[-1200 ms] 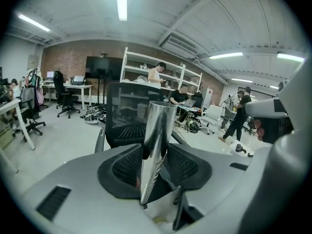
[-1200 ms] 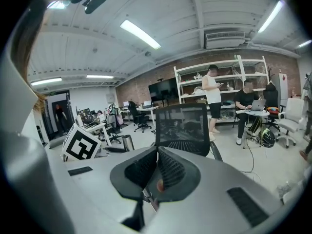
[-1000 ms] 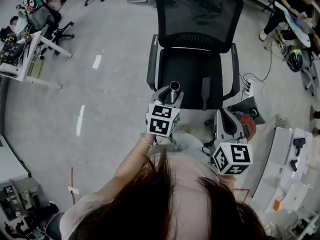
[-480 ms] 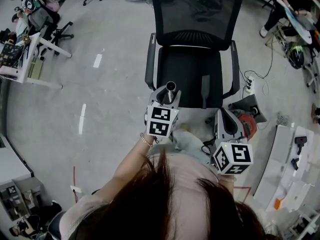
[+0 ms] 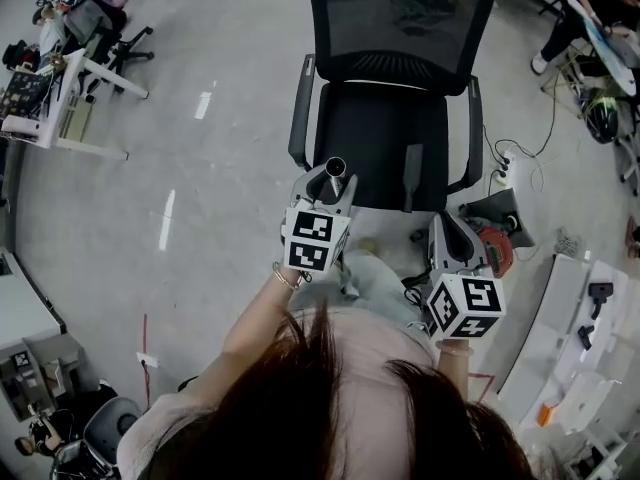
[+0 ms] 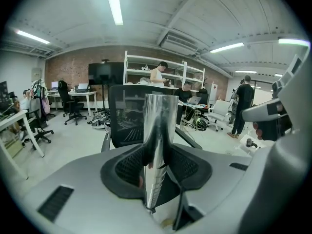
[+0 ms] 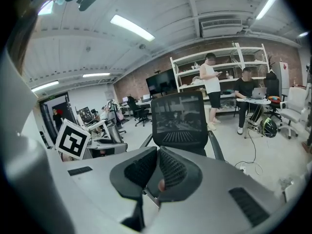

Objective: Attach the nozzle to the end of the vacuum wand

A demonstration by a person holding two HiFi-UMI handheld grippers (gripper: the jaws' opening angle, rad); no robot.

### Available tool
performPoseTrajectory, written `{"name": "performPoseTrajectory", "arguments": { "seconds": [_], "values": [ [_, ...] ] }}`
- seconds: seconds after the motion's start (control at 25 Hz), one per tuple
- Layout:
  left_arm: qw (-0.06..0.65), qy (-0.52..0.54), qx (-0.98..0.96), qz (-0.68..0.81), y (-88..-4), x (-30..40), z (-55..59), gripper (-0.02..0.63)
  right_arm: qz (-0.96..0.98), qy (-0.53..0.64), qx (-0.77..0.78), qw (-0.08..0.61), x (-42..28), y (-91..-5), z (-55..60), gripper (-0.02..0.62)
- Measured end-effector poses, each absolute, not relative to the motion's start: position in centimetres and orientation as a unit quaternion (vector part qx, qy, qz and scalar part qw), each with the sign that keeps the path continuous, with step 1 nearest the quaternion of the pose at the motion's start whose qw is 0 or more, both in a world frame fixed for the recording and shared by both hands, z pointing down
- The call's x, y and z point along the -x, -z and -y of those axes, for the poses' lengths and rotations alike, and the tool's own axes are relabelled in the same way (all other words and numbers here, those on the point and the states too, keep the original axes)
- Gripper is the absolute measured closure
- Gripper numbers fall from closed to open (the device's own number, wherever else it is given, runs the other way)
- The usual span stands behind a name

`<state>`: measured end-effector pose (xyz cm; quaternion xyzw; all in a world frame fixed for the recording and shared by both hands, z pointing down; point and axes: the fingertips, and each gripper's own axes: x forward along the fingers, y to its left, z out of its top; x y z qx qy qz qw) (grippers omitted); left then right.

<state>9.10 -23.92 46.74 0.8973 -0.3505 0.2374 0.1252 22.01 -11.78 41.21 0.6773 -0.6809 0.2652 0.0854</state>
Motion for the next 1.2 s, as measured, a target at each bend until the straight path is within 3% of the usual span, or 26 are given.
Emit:
{"name": "performPoseTrajectory", "arguments": {
  "seconds": [1.2],
  "values": [
    [0.103,-0.217,-0.894,0.379,-47.8,-10.2,25.1,0.451,0.689,-0.397,-0.585,0.157,-27.2,-60.1,14.6,0.568]
  ]
}}
